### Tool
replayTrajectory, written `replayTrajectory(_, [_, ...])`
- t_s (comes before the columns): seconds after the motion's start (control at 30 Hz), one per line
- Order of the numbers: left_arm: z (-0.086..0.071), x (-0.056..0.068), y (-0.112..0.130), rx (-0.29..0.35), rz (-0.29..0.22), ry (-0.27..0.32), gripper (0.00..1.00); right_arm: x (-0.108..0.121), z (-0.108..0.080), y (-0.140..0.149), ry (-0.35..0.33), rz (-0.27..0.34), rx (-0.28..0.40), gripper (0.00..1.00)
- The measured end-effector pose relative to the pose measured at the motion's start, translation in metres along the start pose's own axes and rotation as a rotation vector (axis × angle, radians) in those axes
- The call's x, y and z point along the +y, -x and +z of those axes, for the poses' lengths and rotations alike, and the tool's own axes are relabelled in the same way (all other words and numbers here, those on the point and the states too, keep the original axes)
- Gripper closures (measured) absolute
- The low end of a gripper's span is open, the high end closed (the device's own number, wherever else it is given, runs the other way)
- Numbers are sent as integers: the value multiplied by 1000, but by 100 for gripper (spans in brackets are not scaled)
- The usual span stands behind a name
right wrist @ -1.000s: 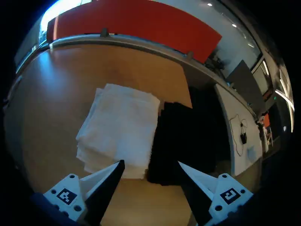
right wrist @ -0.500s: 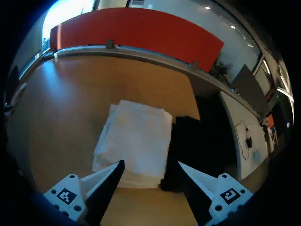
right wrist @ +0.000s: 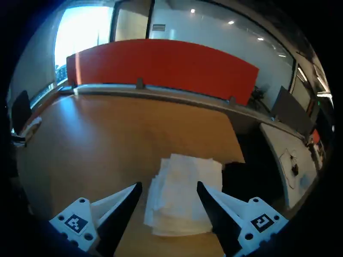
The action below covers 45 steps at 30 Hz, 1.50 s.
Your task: Fold towel
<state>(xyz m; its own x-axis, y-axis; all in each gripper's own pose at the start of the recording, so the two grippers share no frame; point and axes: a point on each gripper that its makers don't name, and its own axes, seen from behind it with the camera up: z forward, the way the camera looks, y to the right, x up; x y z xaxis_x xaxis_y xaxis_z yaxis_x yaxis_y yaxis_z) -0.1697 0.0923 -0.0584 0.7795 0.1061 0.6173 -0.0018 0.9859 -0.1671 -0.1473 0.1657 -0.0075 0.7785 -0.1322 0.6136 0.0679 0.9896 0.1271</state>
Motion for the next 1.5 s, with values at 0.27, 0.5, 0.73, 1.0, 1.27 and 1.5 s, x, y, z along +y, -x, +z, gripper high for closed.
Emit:
replayTrajectory(0.27, [2,-4,-21,46,6,-7,19,-38,-13,-53,-46,72,200,1])
replayTrajectory(0.5, [4,-9,-43,96,10,-12,19,-62,-29,-94,-61,100,350,1])
replayTrajectory(0.73, [2,-13,-73,183,-7,-12,19,-77,-40,-123,-46,110,454,1])
replayTrajectory(1.0, [-8,-21,-117,334,-40,-19,19,-106,-48,-141,-30,48,502,1])
replayTrajectory(1.27, [-16,-35,-148,430,-63,-49,19,-133,-56,-163,-13,55,551,1])
replayTrajectory(1.5, [-27,-47,-167,503,-87,-73,19,-153,-58,-172,-4,78,566,1])
